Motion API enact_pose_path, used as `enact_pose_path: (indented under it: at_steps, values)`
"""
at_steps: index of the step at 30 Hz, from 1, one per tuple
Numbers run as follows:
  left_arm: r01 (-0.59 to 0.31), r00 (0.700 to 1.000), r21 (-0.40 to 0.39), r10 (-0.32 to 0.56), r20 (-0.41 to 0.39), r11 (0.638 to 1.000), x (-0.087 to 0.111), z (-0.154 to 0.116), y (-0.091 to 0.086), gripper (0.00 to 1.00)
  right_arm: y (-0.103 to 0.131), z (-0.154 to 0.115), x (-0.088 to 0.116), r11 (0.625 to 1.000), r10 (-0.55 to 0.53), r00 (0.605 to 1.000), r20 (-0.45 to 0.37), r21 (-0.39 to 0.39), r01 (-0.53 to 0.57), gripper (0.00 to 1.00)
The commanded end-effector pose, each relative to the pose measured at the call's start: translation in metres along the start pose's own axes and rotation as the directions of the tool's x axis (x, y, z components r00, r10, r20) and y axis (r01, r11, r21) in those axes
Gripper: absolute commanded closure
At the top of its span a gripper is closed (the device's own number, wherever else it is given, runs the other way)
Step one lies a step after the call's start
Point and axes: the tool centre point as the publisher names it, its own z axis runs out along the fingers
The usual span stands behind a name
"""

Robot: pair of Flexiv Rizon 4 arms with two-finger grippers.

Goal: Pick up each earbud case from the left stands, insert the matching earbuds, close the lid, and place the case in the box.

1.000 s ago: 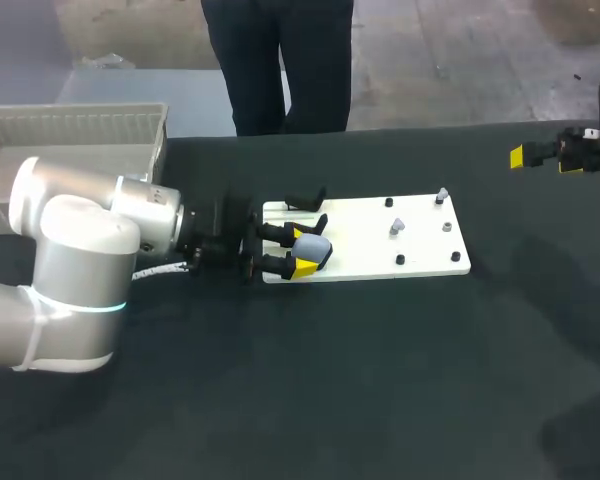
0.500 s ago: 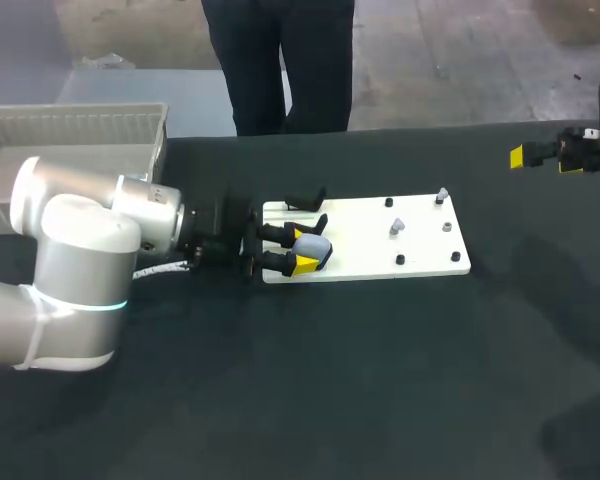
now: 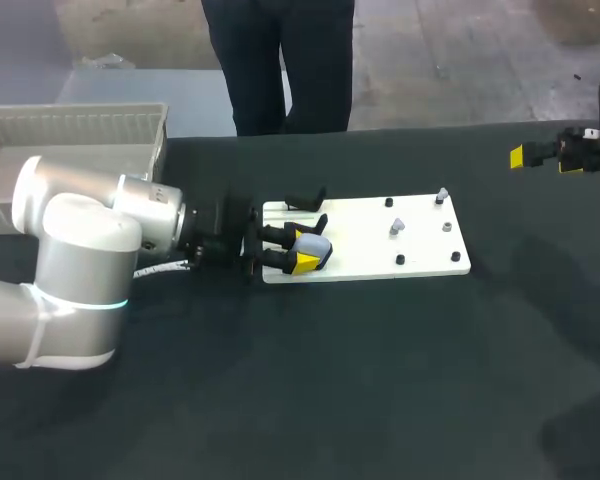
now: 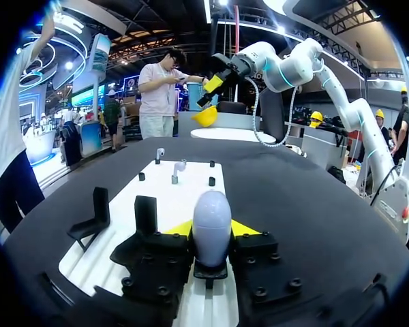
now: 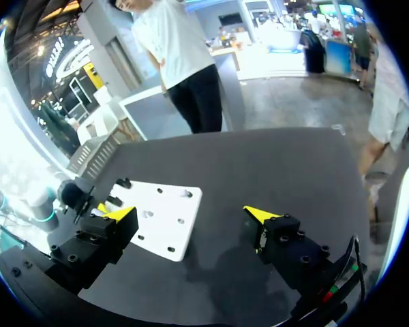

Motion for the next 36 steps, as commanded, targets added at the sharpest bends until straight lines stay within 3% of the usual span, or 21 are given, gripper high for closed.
enact_pose_path:
  at_steps: [1,9,20,28,36]
  values:
    - [0.000,1.000,0.007,0.000,-0.003,1.000,0.001,0.001,0.003,0.79,-0.001,0.001,0.000,1.000,-0.001,1.000,0.000,-0.001,0.001,0.00]
    - [-0.003,1.000,0.009,0.003,-0.002,1.000,-0.001,-0.003,0.000,1.00,-0.001,0.001,0.000,1.000,-0.001,1.000,0.000,-0.001,0.001,0.00]
    - [-0.015,1.000,-0.014,0.015,0.012,1.000,-0.015,-0.015,0.001,1.00,-0.001,0.001,0.000,1.000,-0.001,1.000,0.000,-0.001,0.001,0.00]
    - [-0.029,0.999,-0.031,0.029,0.016,0.999,-0.048,-0.033,0.001,1.00,-0.001,0.001,0.000,1.000,-0.001,1.000,0.000,-0.001,0.001,0.00]
    - [-0.069,0.997,-0.072,0.072,0.037,0.995,-0.078,-0.031,0.007,1.00,0.003,0.004,0.002,1.000,-0.001,1.000,-0.013,-0.023,0.001,0.00]
